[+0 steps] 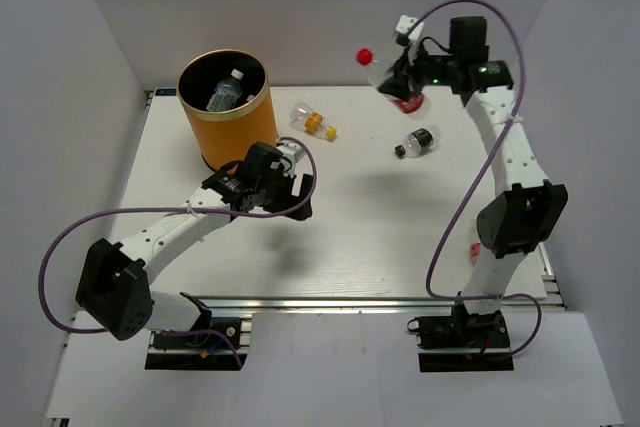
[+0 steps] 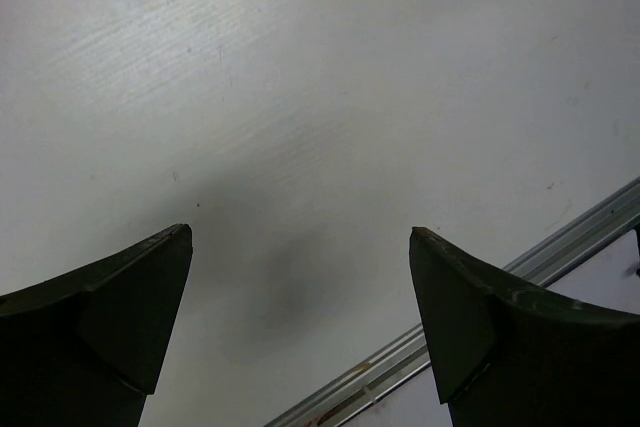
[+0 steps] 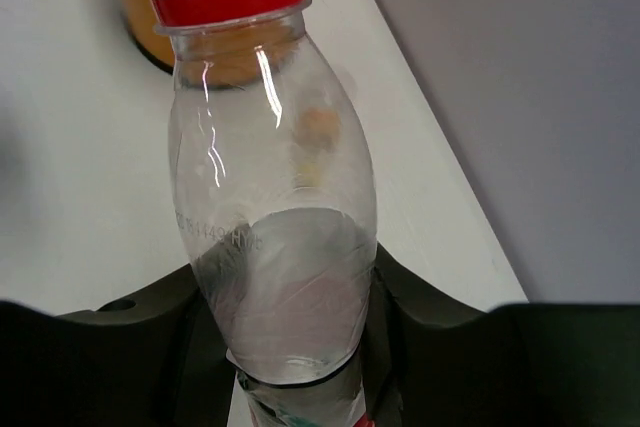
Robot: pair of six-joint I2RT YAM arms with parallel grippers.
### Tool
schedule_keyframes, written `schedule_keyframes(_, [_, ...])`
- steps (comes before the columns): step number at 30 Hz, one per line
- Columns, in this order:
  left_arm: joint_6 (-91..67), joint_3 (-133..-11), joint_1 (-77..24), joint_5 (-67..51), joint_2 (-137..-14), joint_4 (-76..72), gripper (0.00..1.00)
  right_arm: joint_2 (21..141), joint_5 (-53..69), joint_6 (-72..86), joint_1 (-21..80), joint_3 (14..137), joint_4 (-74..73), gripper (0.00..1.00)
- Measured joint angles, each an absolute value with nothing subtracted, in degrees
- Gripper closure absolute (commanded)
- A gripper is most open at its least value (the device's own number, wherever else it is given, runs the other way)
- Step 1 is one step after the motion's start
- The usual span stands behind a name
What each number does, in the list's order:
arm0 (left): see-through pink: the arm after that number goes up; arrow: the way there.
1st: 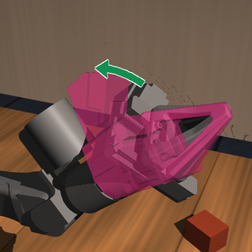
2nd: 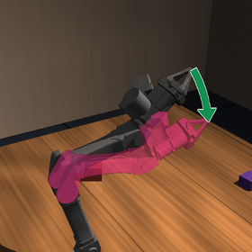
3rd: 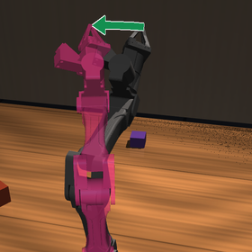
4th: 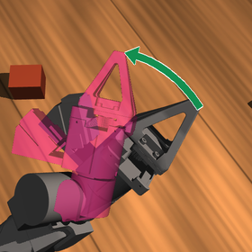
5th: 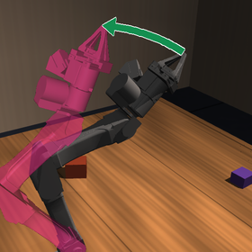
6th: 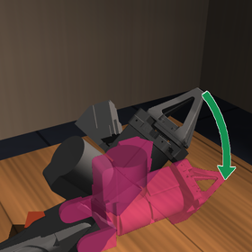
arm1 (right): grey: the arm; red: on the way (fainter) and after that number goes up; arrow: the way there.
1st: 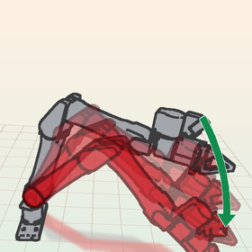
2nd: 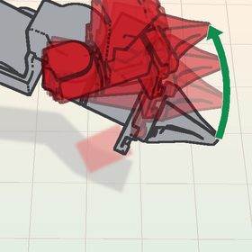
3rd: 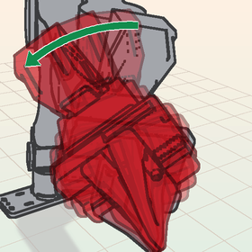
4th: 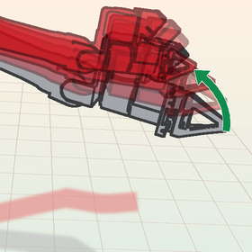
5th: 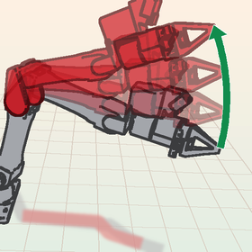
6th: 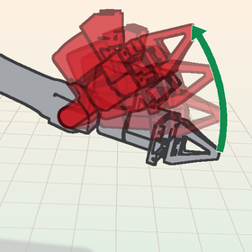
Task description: Put the plastic bottles in the bin
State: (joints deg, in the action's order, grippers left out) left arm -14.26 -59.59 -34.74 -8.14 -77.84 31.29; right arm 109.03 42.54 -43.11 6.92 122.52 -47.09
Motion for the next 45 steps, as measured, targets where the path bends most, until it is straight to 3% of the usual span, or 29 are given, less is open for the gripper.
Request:
schedule_keyframes(4, [-15.5,-55.3,-35.4,-8.1,-75.8,32.4,0.01,104.5,49.3,-25.9,14.6,109.9,-20.1,1.0])
schedule_keyframes(11, [-18.0,-51.5,-36.4,-8.0,-72.6,33.1,0.01,123.0,48.8,0.2,21.6,130.1,16.0,1.0])
schedule_keyframes(19, [-21.1,-48.5,-37.0,-8.0,-70.0,34.1,0.01,130.7,39.3,7.1,33.0,132.4,36.8,1.0])
schedule_keyframes(27, [-22.8,-48.1,-37.7,-8.0,-69.3,36.1,0.01,137.4,32.1,6.7,41.5,135.2,47.1,1.0])
schedule_keyframes(28, [-23.0,-48.1,-37.7,-8.0,-69.1,36.2,0.01,137.7,31.4,6.7,41.9,135.2,47.8,0.82])
schedule_keyframes(31, [-23.4,-48.1,-37.7,-7.9,-68.8,36.7,0.01,138.7,29.1,6.7,42.4,135.2,49.3,0.43])
schedule_keyframes(32, [-23.4,-48.1,-37.7,-7.9,-68.6,36.8,0.01,139.2,28.4,6.7,42.4,135.2,49.5,0.37])
schedule_keyframes(34, [-23.7,-48.1,-37.7,-7.8,-68.6,36.8,0.01,140.1,27.0,7.0,42.4,135.2,49.6,0.28])
schedule_keyframes(42, [-24.0,-51.1,-37.7,-7.0,-72.9,34.7,0.01,142.1,26.0,7.0,42.3,135.2,46.9,0.1])
schedule_keyframes(45, [-24.1,-52.5,-37.7,-7.0,-75.5,32.2,0.01,141.9,26.1,6.7,41.9,135.2,46.6,0.1])
